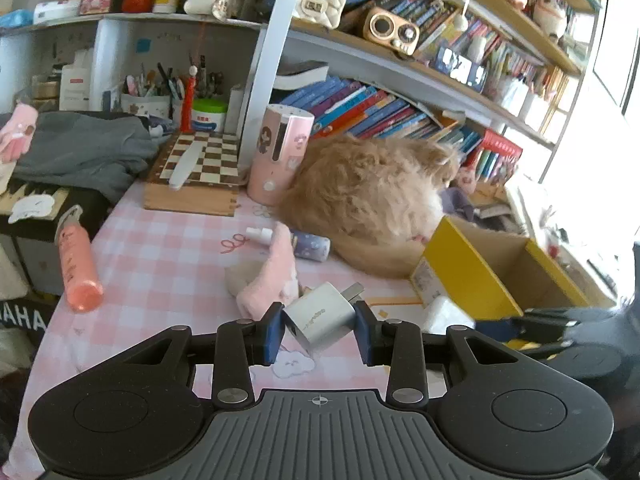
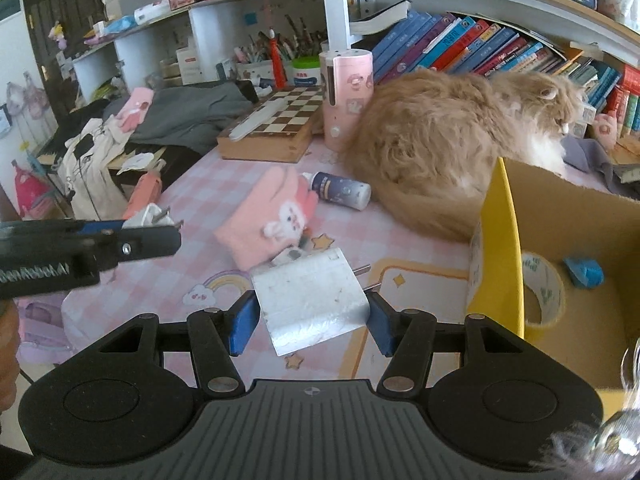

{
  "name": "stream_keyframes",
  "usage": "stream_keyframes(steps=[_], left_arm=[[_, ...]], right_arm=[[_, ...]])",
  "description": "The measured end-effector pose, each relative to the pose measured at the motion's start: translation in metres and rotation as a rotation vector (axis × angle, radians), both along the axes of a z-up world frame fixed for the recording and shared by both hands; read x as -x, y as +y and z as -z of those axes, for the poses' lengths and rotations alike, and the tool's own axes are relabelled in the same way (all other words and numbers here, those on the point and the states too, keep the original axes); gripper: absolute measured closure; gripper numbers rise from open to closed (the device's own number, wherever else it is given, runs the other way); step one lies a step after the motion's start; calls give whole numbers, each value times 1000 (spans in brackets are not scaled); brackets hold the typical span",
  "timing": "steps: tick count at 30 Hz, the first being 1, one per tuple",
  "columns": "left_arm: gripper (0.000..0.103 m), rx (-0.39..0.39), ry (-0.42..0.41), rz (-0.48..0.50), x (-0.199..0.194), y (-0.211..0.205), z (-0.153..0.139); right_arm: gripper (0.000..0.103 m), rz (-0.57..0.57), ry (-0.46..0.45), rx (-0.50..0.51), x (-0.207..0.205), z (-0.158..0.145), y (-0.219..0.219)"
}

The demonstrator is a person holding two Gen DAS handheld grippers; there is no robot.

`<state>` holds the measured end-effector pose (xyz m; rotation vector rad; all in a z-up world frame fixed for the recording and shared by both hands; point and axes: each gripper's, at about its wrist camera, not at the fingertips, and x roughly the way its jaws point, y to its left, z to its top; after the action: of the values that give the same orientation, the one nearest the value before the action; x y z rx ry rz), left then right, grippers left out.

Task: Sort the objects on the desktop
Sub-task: 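Lift and carry both white chargers toward the yellow box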

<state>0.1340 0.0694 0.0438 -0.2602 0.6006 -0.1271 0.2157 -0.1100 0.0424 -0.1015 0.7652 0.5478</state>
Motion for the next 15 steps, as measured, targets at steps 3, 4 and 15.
stream_keyframes(steps=[3,4,15], left_arm=[[68,5,-6,-2,17,1,-3],[68,3,-4,0,22,2,-2],[68,-36,37,95,65,-3,6]], right_arm=[[48,-12,-9,10,16,0,5],[48,-14,-10,11,21,0,6],[48,61,8,-2,85,8,2]])
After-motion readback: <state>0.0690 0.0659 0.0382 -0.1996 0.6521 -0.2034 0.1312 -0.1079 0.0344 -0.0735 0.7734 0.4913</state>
